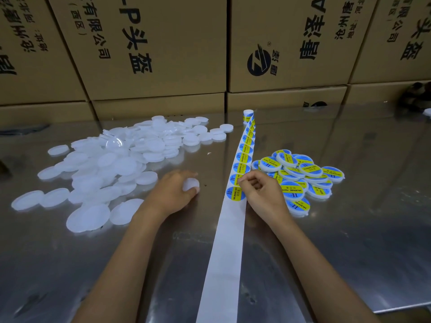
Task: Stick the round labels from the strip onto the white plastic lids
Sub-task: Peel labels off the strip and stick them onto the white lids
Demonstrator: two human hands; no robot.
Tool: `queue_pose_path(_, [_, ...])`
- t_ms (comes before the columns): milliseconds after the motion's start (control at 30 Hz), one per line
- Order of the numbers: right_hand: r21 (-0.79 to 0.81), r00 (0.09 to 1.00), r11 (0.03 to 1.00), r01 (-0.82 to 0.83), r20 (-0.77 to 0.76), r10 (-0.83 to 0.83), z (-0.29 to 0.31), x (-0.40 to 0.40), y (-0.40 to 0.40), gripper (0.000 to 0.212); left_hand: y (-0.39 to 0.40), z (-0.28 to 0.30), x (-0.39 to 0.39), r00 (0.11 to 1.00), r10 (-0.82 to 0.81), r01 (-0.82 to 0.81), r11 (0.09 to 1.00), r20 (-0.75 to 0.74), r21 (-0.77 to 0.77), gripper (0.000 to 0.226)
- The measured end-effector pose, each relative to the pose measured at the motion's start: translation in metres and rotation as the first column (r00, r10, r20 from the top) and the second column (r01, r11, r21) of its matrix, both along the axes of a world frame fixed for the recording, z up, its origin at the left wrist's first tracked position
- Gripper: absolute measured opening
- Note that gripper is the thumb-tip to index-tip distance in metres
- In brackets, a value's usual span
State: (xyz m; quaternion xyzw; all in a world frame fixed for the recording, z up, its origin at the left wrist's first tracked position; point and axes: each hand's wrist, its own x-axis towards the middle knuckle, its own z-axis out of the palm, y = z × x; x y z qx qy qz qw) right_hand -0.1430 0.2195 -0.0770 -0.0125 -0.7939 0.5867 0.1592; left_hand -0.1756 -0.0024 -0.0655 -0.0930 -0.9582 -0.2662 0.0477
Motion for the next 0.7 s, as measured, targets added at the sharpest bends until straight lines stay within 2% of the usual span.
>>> queue_pose_path(33, [0.054,0.999,0.998,0.014,-0.030,-0.012,-0.001,0.000,0.000,0.006,0.003,0.000,0.000,1.000,0.003,-0.003,0.998,-0.010,0.067,0.044])
queue_pose_path(100, [0.204,0.996,0.978,0.030,-0.091,-0.012,-0.005,-0.001,0.001,0.006,0.009,0.004,0.000,0.999,0.050,-0.050,0.933,0.008,0.358,0.033])
queue_pose_path(133, [0.288,0.993,0.957,0.035,-0.117,-0.001,-0.007,-0.001,0.001,0.011,0.012,0.007,0.001,0.995,0.070,-0.099,0.826,0.073,0.554,0.027])
queue_pose_path(200, [0.427,0.990,0.903,0.035,-0.136,0.026,-0.011,0.001,0.002,0.023,0.015,0.013,0.003,0.973,-0.037,-0.179,0.509,0.230,0.842,0.028])
queue_pose_path(267, [0.517,0.993,0.856,0.019,-0.108,0.043,-0.014,0.001,0.003,0.033,0.012,0.017,0.004,0.931,-0.221,-0.240,0.235,0.292,0.942,0.035])
queue_pose_path(300, [0.555,0.996,0.832,0.007,-0.077,0.043,-0.015,0.001,0.003,0.037,0.012,0.018,0.006,0.904,-0.295,-0.276,0.150,0.310,0.949,0.038])
queue_pose_path(333, [0.581,0.998,0.814,-0.008,-0.046,0.043,-0.015,0.001,0.004,0.041,0.012,0.019,0.006,0.879,-0.352,-0.304,0.104,0.321,0.947,0.039])
queue_pose_path(400, [0.568,0.999,0.822,-0.041,-0.005,0.053,-0.014,0.000,0.004,0.044,0.016,0.020,0.007,0.858,-0.394,-0.311,0.114,0.330,0.944,0.038])
queue_pose_path(567, [0.436,0.995,0.894,-0.104,0.039,0.097,-0.012,0.001,0.005,0.050,0.025,0.015,0.007,0.891,-0.333,-0.213,0.295,0.310,0.931,0.046])
queue_pose_path(700, [0.353,0.986,0.921,-0.165,0.035,0.164,-0.009,0.001,0.002,0.046,0.031,0.011,0.005,0.904,-0.311,-0.210,0.274,0.293,0.938,0.046])
